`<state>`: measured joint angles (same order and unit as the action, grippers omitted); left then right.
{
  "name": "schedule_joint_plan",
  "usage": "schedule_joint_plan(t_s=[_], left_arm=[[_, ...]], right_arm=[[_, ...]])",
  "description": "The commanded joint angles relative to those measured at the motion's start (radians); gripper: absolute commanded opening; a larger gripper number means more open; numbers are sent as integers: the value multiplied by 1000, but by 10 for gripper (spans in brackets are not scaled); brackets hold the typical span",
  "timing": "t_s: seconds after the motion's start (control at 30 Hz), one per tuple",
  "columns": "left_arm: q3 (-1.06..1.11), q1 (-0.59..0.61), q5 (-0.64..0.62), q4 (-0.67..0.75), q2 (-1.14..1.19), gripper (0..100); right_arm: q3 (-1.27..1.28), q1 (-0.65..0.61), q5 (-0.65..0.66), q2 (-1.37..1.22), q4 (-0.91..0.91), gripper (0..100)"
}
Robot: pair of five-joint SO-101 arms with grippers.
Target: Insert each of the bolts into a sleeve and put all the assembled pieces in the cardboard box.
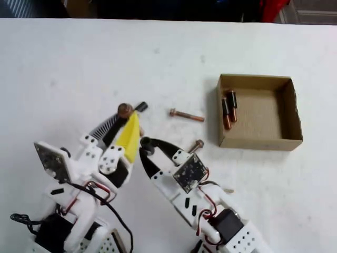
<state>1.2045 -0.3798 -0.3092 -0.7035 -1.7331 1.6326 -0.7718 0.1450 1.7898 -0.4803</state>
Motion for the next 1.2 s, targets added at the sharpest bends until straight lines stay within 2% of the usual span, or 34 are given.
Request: schedule_joint_plan(t_s=[0.0, 0.4, 0.53, 0.8, 1.03, 1.17], left_arm=[[-3, -13, -12, -29, -13, 23], [60, -16, -14, -26, -13, 23], [64, -74, -11, -26, -13, 23], [68, -77, -11, -35, -13, 23], [69, -93, -11, -229, -13, 23], [118, -127, -9, -267, -13, 23]], right_arm=[[-12, 8, -5, 10, 27, 17], [-14, 8, -3, 10, 25, 17], [-14, 8, -3, 10, 25, 17], [-14, 8, -3, 10, 22, 17], [-14, 8, -3, 10, 21, 17], [-14, 8, -3, 10, 21, 17]])
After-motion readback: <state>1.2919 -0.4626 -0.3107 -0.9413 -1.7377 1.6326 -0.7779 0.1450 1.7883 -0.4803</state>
